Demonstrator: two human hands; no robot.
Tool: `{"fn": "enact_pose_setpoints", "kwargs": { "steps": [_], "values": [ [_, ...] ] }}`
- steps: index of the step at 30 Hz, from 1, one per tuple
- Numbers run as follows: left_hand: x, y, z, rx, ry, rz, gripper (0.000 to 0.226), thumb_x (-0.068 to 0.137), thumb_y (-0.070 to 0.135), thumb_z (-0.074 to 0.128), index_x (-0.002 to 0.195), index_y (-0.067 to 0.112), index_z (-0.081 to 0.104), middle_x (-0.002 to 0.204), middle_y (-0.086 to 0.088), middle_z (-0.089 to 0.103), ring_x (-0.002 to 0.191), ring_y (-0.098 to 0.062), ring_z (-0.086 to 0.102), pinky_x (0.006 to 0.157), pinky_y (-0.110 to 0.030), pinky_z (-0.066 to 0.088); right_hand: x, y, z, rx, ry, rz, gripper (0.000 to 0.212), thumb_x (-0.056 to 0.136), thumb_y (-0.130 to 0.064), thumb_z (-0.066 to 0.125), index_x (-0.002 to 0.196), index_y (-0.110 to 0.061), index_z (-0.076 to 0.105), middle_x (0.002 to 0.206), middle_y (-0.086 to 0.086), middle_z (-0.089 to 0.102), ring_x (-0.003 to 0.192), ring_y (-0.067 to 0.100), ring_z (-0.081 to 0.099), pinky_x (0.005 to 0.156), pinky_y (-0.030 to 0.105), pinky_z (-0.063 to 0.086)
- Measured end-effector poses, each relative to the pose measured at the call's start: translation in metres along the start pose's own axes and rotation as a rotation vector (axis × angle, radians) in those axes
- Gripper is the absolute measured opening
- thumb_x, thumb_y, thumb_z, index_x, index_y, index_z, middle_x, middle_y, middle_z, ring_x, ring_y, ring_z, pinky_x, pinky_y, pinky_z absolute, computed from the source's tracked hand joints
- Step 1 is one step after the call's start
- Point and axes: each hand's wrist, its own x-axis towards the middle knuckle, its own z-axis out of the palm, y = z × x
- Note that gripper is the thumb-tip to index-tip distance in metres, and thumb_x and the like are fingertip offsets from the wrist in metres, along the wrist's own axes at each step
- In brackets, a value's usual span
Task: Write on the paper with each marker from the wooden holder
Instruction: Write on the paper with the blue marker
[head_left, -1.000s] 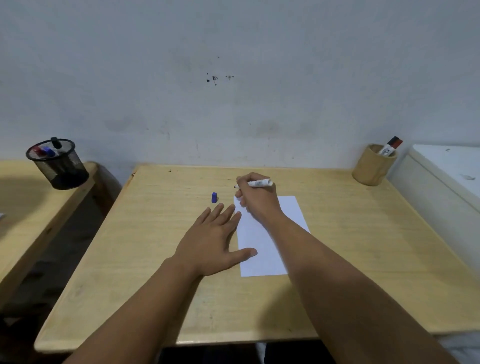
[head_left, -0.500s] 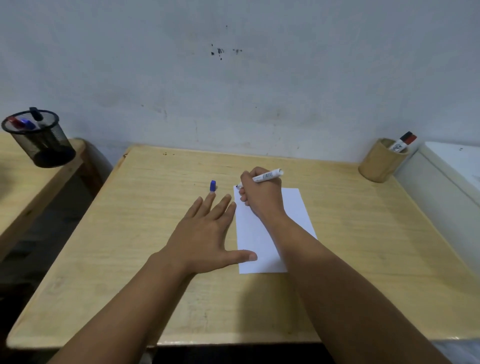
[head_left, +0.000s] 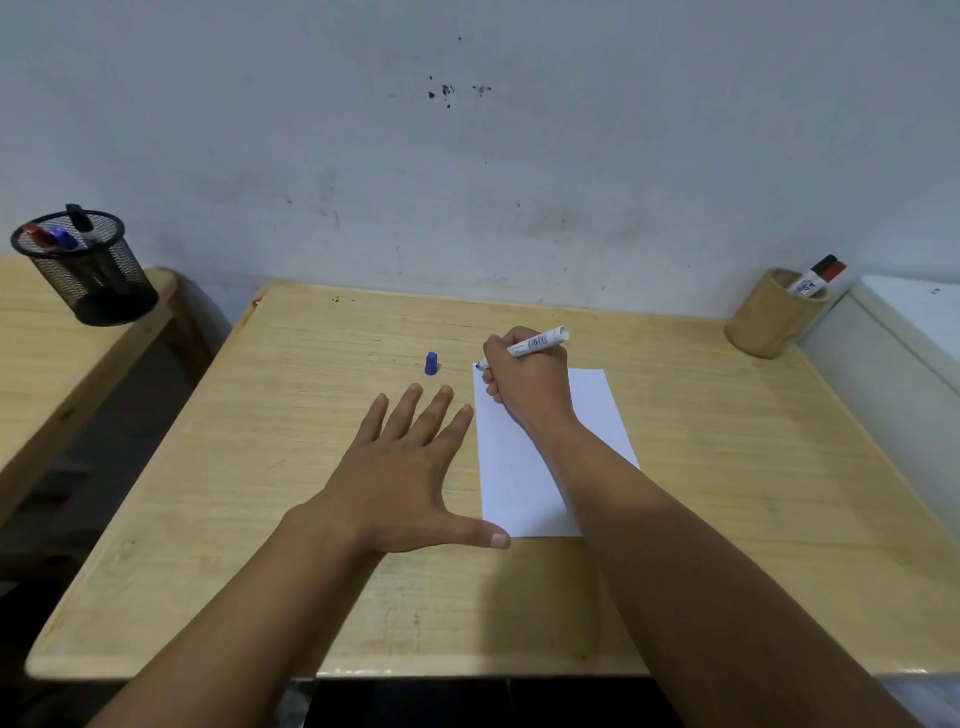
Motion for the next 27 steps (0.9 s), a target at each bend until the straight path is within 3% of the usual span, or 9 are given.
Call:
{"fn": "enact_pose_setpoints", "kwargs": {
  "steps": [4,15,23,27],
  "values": [
    [-0.0005,0.0006,0.0000,-0.009,0.004,-0.005,0.141,0.051,0.113,0.027,0.162,0.037,-0.015,0.169,0.008,-0.027,0.154,-0.020,-0.032,0.126,-0.054,-0.012,-0.0004,-0.0002,0.0009,-0.028,0.002,-0.002,0.025,0.088,-0.022,0.066,0.065,-0.015,0.060,0.076,0.019,0.077,0.057,0.021,0.066,0.060,0.035,0.055],
    [-0.0011,0.0017,-0.0009,-0.006,0.012,-0.011,0.142,0.051,0.112,0.027,0.163,0.036,-0.014,0.170,0.008,-0.025,0.155,-0.021,-0.030,0.126,-0.055,-0.011,-0.0005,0.0002,0.0023,-0.097,-0.005,-0.037,0.030,0.082,-0.028,0.066,0.054,-0.022,0.058,0.073,0.015,0.077,0.055,0.020,0.067,0.062,0.038,0.056],
    [-0.0016,0.0020,-0.0015,-0.016,0.007,-0.009,0.142,0.051,0.112,0.028,0.163,0.036,-0.013,0.170,0.008,-0.025,0.155,-0.021,-0.030,0.126,-0.055,-0.012,0.0001,0.0011,0.0028,-0.092,-0.010,-0.047,0.028,0.084,-0.026,0.066,0.058,-0.019,0.057,0.073,0.015,0.077,0.054,0.021,0.065,0.060,0.037,0.054],
    [-0.0006,0.0026,-0.0010,-0.006,0.003,-0.011,0.142,0.051,0.112,0.027,0.163,0.036,-0.014,0.170,0.008,-0.026,0.155,-0.022,-0.030,0.126,-0.055,-0.011,0.0009,0.0016,0.0020,-0.072,-0.022,-0.038,0.026,0.084,-0.022,0.065,0.061,-0.016,0.054,0.063,0.006,0.072,0.055,0.021,0.064,0.060,0.037,0.053]
  ]
}}
